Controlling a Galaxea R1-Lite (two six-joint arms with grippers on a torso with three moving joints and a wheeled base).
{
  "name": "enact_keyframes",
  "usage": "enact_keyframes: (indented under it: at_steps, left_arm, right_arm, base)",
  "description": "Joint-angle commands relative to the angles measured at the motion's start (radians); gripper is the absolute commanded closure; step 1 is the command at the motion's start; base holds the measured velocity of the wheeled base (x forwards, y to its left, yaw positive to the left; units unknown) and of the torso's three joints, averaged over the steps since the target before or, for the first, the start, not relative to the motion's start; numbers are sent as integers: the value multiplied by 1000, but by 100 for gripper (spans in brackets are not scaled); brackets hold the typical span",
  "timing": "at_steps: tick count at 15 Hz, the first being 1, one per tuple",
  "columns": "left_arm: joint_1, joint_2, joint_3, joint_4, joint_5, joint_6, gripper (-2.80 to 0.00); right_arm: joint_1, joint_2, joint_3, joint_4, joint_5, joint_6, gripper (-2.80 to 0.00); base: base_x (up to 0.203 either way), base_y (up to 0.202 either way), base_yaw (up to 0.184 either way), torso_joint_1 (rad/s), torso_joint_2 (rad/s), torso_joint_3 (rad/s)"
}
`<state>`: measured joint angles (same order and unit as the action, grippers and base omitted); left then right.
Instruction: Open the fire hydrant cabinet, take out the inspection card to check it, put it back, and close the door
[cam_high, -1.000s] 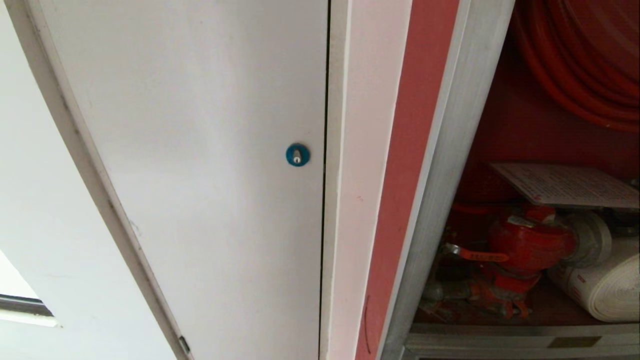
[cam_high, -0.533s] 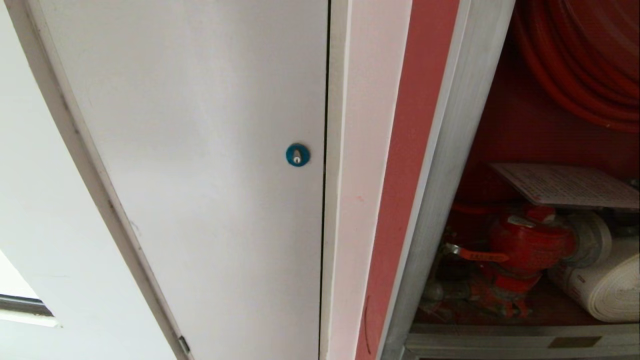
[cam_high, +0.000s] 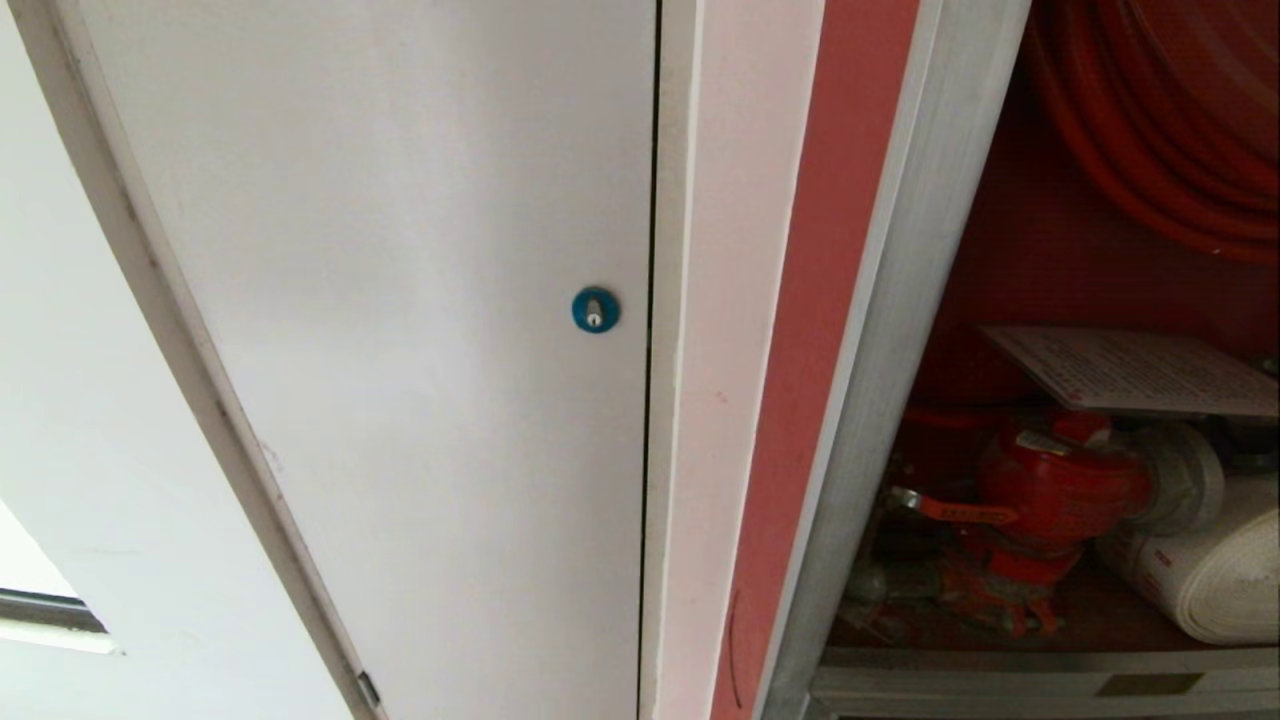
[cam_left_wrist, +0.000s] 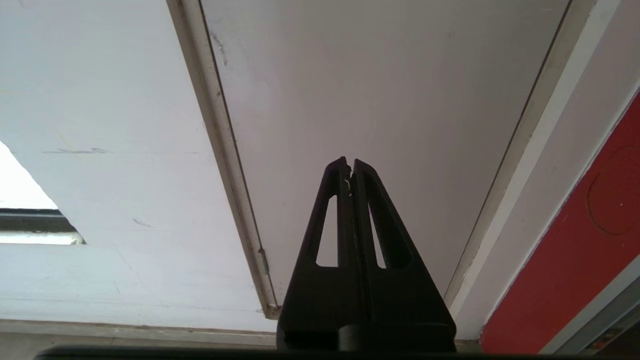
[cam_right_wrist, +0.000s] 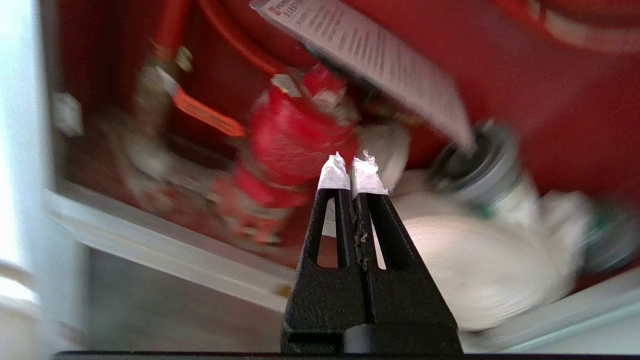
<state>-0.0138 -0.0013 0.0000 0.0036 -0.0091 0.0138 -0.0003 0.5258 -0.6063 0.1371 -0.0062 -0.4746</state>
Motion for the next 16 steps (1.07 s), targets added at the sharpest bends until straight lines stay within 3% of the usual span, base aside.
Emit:
enact_keyframes:
  at_steps: [1,4,7,8,10,12,16]
  left_arm:
    - [0,1,0,-1,0,0,0]
    - [0,1,0,1,0,0,0]
    - [0,1,0,-1,0,0,0]
    - [0,1,0,-1,0,0,0]
    - [0,1,0,-1,0,0,0]
    - [0,1,0,-1,0,0,0]
    - [0,1,0,0,0,0,0]
  right_arm:
    - [-1,107,-66,21,-1,-92,0]
    - [-3,172,-188,202,-30,-405,0]
    - [-8,212,-295,342,-248,-731,0]
    - [-8,243,-335,381,-305,-800,0]
    - [-18,320,-363,409,-330,-843,0]
    - [-100,404,-371,390,-328,-867,0]
    - [-339,479,-351,351,-158,-921,0]
  base:
    - [0,0,0,0,0,0]
    - [0,0,0,0,0,0]
    - [0,0,0,0,0,0]
    - [0,0,0,0,0,0]
    - [0,0,0,0,0,0]
    - [0,0,0,0,0,0]
    - [0,0,0,0,0,0]
